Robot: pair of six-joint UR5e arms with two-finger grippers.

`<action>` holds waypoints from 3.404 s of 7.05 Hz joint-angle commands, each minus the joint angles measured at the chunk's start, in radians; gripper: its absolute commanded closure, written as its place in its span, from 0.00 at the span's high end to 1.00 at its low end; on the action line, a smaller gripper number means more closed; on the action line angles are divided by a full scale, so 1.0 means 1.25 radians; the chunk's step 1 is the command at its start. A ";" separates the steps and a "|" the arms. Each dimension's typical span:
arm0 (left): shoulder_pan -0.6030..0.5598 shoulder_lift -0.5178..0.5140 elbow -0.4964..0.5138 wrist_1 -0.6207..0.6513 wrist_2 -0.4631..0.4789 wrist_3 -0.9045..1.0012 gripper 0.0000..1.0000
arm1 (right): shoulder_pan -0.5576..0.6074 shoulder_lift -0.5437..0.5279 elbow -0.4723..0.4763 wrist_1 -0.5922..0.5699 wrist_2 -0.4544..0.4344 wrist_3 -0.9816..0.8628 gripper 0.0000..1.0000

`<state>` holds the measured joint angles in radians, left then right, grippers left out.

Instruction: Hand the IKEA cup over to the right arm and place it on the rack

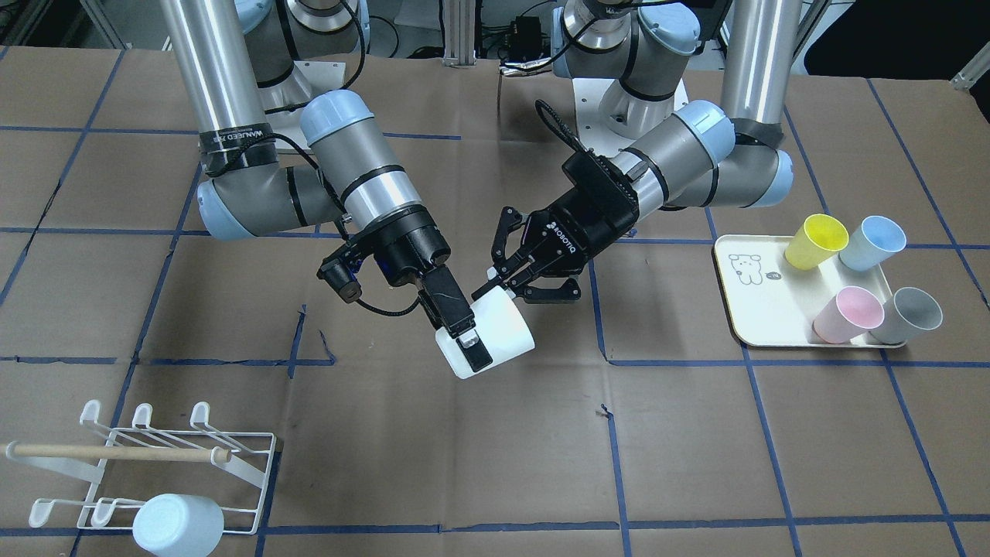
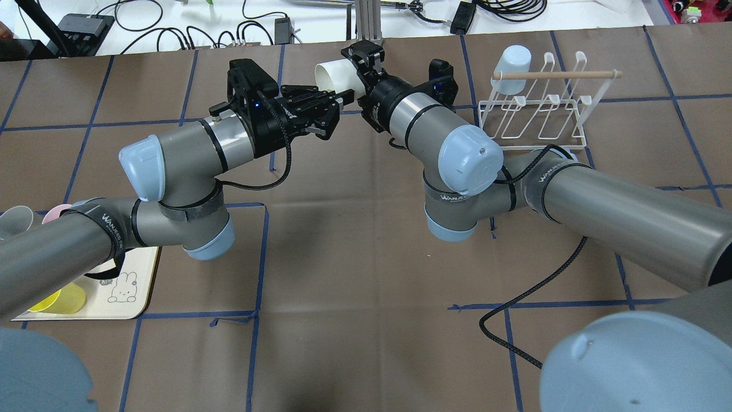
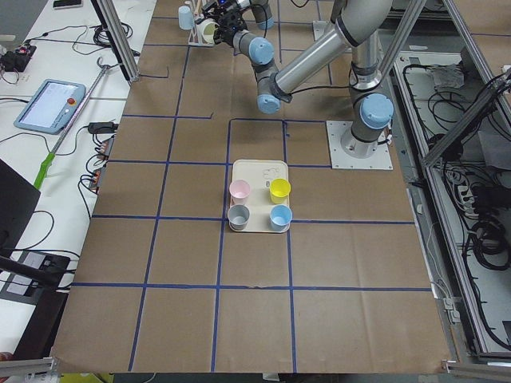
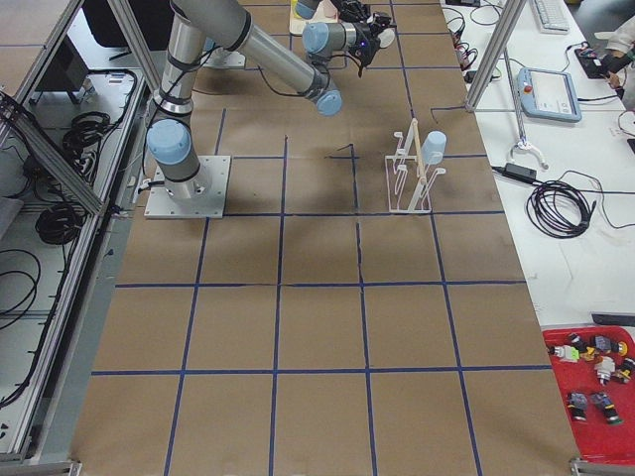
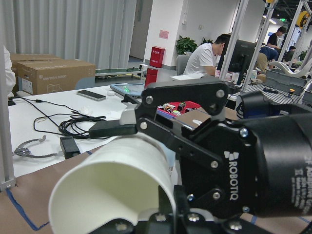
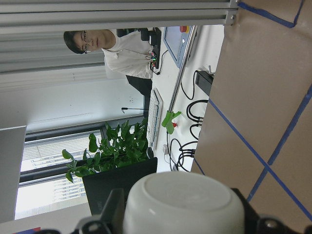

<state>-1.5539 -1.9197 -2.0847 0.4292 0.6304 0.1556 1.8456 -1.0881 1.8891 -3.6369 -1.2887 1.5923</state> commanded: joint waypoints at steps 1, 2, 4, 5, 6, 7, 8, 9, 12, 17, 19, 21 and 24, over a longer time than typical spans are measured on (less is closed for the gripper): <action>0.000 0.003 0.000 -0.001 0.000 -0.004 0.38 | 0.000 -0.002 -0.002 0.000 0.000 0.000 0.75; 0.000 0.003 0.001 -0.001 0.000 -0.009 0.44 | 0.000 -0.003 -0.002 -0.001 0.001 0.000 0.66; 0.000 0.005 0.001 0.000 -0.001 -0.032 0.65 | 0.000 -0.003 -0.007 -0.001 0.004 -0.005 0.43; 0.000 0.005 0.001 0.004 -0.001 -0.049 0.81 | 0.000 -0.003 -0.009 -0.001 0.004 -0.007 0.35; 0.000 0.007 0.001 0.004 -0.002 -0.052 0.89 | 0.000 -0.003 -0.009 -0.001 0.020 -0.009 0.30; 0.002 0.009 0.004 0.005 -0.002 -0.063 0.96 | 0.000 -0.003 -0.010 -0.001 0.050 -0.010 0.26; 0.007 0.016 0.001 0.009 -0.004 -0.068 0.98 | 0.000 -0.003 -0.010 -0.001 0.053 -0.010 0.25; 0.055 0.040 -0.008 0.010 -0.021 -0.069 0.98 | 0.000 -0.003 -0.012 -0.001 0.053 -0.010 0.22; 0.217 0.077 -0.047 0.010 -0.185 -0.075 0.98 | -0.018 0.003 -0.034 0.000 0.053 -0.012 0.14; 0.215 0.074 0.055 -0.272 0.150 -0.083 0.98 | -0.167 -0.006 -0.031 -0.001 0.047 -0.315 0.07; 0.154 0.071 0.136 -0.531 0.405 -0.083 0.98 | -0.223 -0.006 -0.029 -0.010 0.046 -0.703 0.06; 0.087 0.072 0.234 -0.871 0.653 -0.084 0.98 | -0.278 -0.008 -0.032 -0.060 0.038 -0.900 0.03; 0.043 0.134 0.387 -1.365 0.713 -0.128 0.98 | -0.416 -0.008 -0.035 -0.098 0.006 -1.244 0.04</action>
<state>-1.4881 -1.7913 -1.6892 -1.0191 1.5039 0.0108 1.3912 -1.0983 1.8470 -3.7435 -1.2628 0.1827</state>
